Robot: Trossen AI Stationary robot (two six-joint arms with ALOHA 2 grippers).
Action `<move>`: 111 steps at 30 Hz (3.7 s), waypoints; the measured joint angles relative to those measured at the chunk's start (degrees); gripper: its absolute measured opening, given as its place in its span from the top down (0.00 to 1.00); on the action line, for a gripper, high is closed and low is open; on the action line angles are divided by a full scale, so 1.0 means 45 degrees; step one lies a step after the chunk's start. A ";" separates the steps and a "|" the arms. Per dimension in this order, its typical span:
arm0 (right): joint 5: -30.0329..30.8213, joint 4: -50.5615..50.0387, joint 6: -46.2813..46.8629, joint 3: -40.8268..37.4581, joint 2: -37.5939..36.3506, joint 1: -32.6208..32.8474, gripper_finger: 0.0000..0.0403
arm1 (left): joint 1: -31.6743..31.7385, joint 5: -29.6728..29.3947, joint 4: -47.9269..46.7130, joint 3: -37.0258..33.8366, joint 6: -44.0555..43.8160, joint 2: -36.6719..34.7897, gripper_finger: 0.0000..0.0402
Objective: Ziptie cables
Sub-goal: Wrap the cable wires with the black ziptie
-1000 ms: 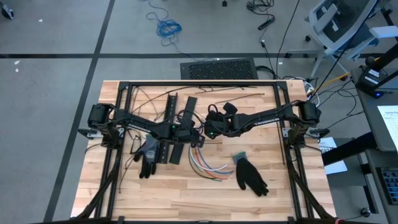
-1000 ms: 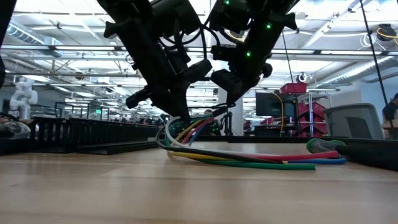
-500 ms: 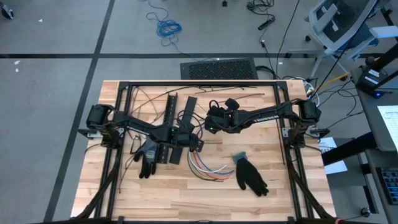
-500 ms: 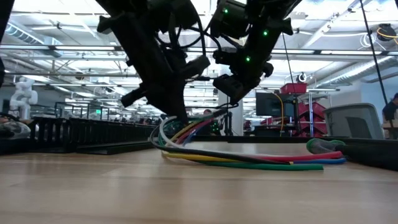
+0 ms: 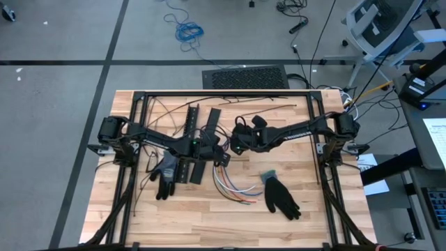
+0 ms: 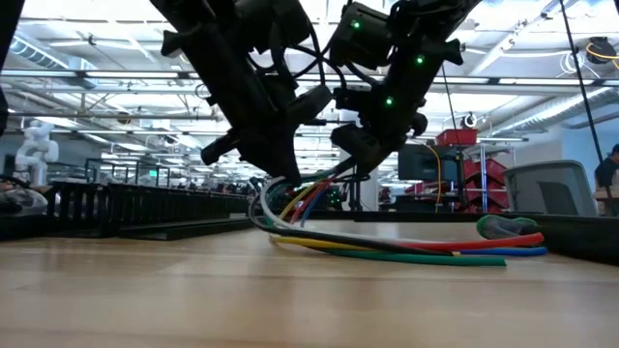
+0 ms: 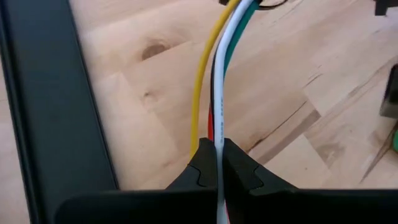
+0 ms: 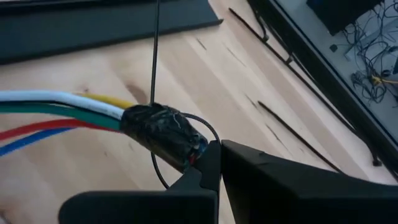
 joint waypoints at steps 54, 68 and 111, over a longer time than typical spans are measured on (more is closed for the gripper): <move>-0.0232 0.0539 -0.0856 0.0491 -0.0019 0.0178 1.00 | 0.0351 0.0333 -0.0922 0.0000 0.0015 0.0057 0.99; -0.0312 0.0219 -0.0880 0.0491 -0.0089 0.0370 1.00 | 0.0361 0.0226 -0.1650 0.0000 -0.0015 0.0057 0.99; 0.0045 -0.0577 0.2773 -0.2599 -0.5048 0.0538 1.00 | 0.0196 0.0645 -0.0247 -0.1572 0.2391 0.0121 0.99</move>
